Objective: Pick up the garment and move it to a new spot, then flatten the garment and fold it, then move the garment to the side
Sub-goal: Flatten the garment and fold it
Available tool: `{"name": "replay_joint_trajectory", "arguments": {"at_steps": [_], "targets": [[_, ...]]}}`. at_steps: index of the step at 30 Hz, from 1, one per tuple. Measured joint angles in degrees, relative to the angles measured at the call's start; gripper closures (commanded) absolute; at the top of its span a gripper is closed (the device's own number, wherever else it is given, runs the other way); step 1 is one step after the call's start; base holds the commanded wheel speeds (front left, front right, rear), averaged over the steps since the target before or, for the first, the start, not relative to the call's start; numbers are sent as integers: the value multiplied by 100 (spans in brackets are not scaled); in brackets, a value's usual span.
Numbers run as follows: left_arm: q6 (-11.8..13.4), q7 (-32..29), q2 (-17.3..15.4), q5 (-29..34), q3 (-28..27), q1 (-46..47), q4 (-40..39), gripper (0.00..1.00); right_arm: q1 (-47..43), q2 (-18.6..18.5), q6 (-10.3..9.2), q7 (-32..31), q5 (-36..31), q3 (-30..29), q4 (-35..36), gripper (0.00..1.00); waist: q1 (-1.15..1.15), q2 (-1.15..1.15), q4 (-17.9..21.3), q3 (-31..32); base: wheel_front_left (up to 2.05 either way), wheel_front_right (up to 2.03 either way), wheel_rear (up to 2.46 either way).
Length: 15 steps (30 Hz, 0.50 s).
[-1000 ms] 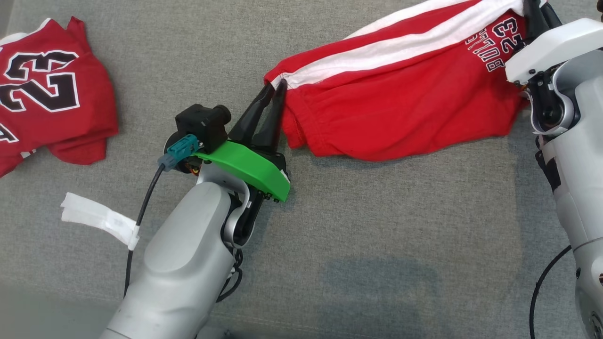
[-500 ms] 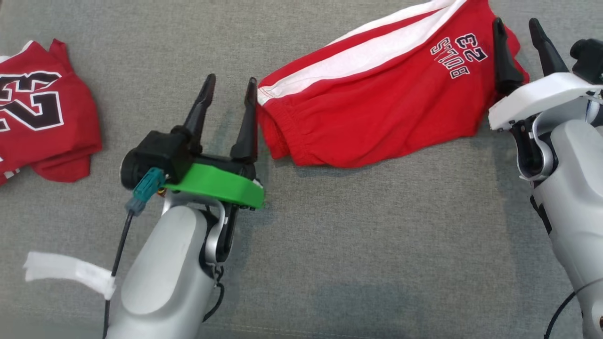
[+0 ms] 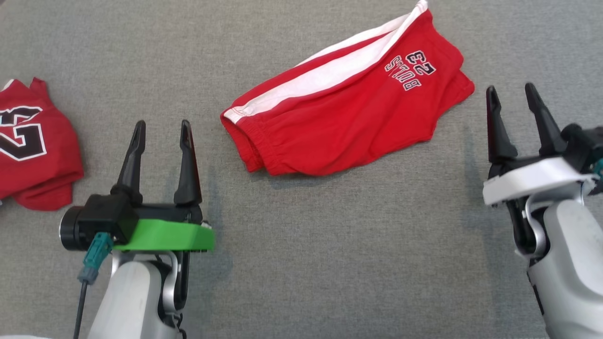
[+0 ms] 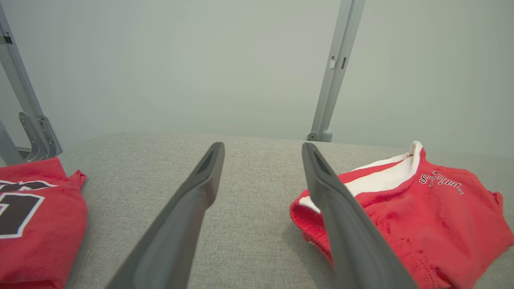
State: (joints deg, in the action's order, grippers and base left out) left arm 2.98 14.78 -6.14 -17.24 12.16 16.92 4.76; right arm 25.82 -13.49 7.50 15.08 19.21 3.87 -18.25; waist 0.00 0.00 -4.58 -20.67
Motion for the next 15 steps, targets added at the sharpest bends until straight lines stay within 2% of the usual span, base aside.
{"name": "replay_joint_trajectory", "arguments": {"at_steps": [5, 15], "targets": [[-35, 0, -1, 43, -73, -288, 34, 0, -444, 136, 1, 0, -140, -34, 229, 0, 0, 0, 130, 167, 0, 0, 0], [-98, 0, 62, 67, -70, -342, 178, 0, -556, 165, 1, 0, -178, -111, 238, 0, 0, 0, 174, 276, 0, 0, 0]]}}
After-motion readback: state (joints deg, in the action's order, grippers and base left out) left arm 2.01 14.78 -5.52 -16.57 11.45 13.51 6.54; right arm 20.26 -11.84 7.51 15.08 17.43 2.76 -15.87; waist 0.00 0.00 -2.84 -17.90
